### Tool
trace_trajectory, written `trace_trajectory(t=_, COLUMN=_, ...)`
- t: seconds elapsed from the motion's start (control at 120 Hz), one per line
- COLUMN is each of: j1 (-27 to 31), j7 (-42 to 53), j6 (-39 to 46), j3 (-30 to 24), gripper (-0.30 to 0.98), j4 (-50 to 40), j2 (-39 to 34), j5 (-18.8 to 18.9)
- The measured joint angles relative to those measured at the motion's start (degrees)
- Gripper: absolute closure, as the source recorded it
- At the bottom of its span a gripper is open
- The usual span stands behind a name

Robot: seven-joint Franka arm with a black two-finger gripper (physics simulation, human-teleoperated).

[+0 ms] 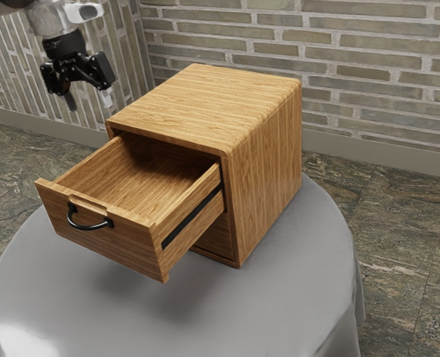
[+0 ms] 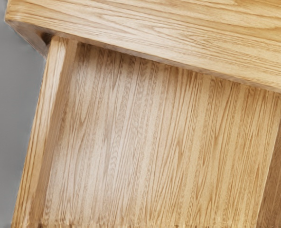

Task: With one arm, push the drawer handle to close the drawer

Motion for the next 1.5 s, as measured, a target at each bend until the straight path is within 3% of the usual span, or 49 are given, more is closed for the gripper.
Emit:
trace_trajectory(t=0.133, j1=2.4, j7=-0.7, j6=0.1, j3=-2.3, gripper=0.00, j4=-4.1, j2=-4.3, j5=2.2)
trace_trajectory(t=0.175, j1=4.0, j7=-1.1, j6=1.0, j3=-5.4, gripper=0.00, j4=-12.2, j2=-12.4, j5=3.7)
trace_trajectory(t=0.217, j1=1.5, j7=-1.6, j6=2.0, j3=-7.6, gripper=0.00, j4=-20.6, j2=-20.2, j5=5.0)
trace_trajectory(t=0.325, j1=-0.5, j7=-3.2, j6=4.5, j3=-9.6, gripper=0.03, j4=-38.5, j2=-37.1, j5=6.4)
trace_trajectory(t=0.4, j1=-0.7, j7=-4.2, j6=6.9, j3=-10.0, gripper=0.12, j4=-49.9, j2=-48.6, j5=6.9)
trace_trajectory(t=0.508, j1=-0.8, j7=-5.6, j6=9.0, j3=-12.2, gripper=0.33, j4=-56.1, j2=-54.8, j5=7.1)
trace_trajectory(t=0.667, j1=-0.8, j7=-8.2, j6=10.9, j3=-14.7, gripper=0.56, j4=-58.6, j2=-52.7, j5=6.4)
trace_trajectory(t=0.842, j1=-0.8, j7=-10.6, j6=13.7, j3=-14.8, gripper=0.67, j4=-60.1, j2=-48.9, j5=5.9)
trace_trajectory(t=1.208, j1=-0.9, j7=-13.9, j6=20.5, j3=-14.1, gripper=0.71, j4=-60.1, j2=-42.4, j5=6.0)
trace_trajectory(t=1.5, j1=-0.9, j7=-15.4, j6=25.5, j3=-12.4, gripper=0.70, j4=-57.4, j2=-37.0, j5=8.0)
